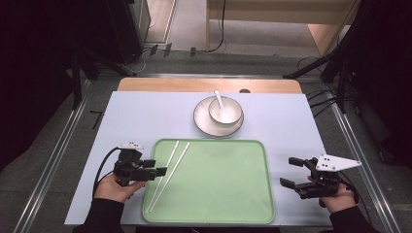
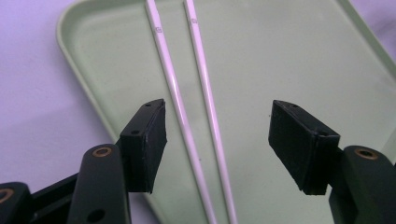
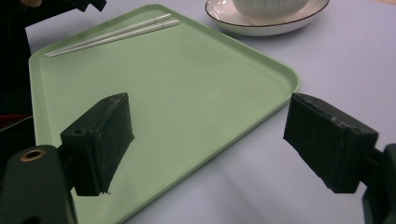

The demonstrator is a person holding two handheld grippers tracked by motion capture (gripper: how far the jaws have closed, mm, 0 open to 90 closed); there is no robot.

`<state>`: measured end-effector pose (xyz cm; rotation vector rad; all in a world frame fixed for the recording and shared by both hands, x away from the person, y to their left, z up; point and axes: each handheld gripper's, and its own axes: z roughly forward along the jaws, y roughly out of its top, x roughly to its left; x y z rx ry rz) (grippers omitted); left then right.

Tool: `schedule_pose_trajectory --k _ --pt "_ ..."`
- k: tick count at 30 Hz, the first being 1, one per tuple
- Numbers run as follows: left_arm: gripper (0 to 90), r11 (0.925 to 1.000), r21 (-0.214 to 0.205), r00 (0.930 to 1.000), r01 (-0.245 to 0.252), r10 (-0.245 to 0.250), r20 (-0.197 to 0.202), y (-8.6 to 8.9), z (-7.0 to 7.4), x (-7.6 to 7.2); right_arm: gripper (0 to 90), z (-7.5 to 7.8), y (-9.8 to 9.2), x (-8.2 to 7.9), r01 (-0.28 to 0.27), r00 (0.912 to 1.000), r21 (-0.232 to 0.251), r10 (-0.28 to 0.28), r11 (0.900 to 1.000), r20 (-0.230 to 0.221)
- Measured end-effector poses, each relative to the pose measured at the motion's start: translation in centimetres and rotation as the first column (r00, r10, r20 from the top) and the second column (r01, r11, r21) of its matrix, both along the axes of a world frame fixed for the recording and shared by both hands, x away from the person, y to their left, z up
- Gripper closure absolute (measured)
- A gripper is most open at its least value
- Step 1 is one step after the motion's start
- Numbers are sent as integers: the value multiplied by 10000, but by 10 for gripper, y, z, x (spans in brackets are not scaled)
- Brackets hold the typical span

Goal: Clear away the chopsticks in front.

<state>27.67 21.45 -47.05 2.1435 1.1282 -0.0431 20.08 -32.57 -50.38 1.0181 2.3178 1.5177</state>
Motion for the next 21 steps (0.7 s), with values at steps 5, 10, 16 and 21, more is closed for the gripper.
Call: schedule_pose_trajectory --k 5,10,16,21 --pt "356 9992 -29 9983 398 -397 434 6 3 -1 163 0 0 0 -7 10000 -1 7 10000 -6" --pt "349 9990 80 9974 442 -446 570 18 3 -2 163 0 0 0 0 10000 55 -1 10000 46" --pt "342 9997 -11 9952 229 -227 949 41 5 -6 163 0 -1 0 17 10000 101 -18 9999 51" --pt "332 10000 -27 9926 18 -14 1211 58 6 -9 163 1 -1 0 20 10000 106 -20 9999 39"
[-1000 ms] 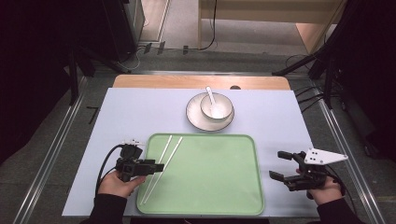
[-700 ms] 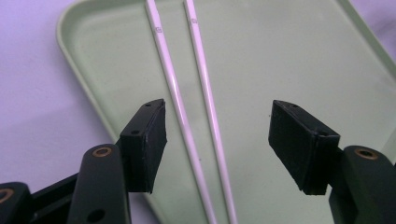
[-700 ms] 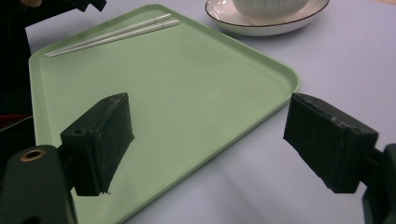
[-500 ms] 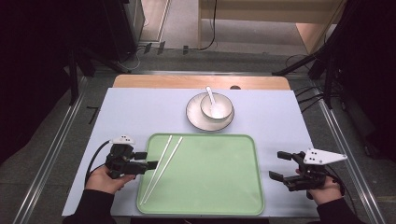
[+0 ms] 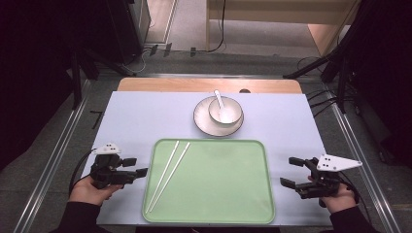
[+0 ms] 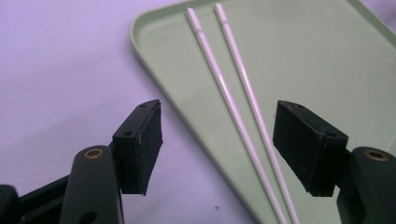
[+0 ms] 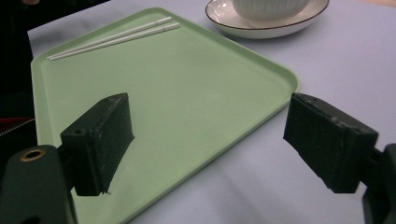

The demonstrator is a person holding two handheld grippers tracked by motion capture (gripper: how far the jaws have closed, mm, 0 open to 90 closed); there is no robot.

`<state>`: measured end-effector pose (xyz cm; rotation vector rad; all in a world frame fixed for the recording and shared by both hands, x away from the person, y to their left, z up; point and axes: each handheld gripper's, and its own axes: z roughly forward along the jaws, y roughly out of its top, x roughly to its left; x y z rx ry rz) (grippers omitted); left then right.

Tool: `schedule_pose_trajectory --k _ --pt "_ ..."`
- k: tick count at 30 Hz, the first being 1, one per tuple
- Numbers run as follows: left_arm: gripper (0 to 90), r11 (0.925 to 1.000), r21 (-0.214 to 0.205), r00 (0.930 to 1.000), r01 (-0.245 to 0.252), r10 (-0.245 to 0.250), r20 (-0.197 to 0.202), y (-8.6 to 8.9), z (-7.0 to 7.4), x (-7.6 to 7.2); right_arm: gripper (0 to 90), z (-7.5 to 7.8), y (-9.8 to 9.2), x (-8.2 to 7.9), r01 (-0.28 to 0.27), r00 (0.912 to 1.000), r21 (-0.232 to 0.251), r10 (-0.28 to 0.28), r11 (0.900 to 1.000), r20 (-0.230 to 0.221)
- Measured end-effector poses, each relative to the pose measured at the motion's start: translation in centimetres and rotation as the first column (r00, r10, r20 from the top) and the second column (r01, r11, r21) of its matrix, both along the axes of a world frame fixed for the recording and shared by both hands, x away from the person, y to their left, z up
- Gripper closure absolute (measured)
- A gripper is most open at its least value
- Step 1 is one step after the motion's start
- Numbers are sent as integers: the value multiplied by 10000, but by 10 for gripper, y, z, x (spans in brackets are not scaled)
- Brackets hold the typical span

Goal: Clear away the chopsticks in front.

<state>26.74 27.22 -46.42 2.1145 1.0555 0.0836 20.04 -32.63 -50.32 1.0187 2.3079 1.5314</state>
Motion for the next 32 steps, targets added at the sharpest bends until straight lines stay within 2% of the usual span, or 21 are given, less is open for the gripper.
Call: schedule_pose_trajectory --k 4,7,12,18,26,32 --pt "318 9996 -178 9996 -221 224 182 12 2 -3 163 0 0 0 -7 10000 -16 7 10000 12" --pt "315 9993 -92 9985 -354 357 421 21 2 -6 163 0 0 0 -4 10000 -9 4 10000 11" --pt "316 9988 55 9970 -486 481 602 30 -1 -9 163 0 0 0 1 10000 -7 -1 10000 1" --pt "313 9982 -36 9968 -606 607 522 36 -2 -9 163 0 0 0 11 10000 -3 -11 10000 -9" --pt "290 9986 29 9978 -527 525 406 33 -4 -8 163 0 0 0 5 10000 -5 -5 10000 -23" --pt "272 9978 47 9972 -660 658 354 34 -5 -7 163 0 0 0 -14 10000 -30 14 10000 -6"
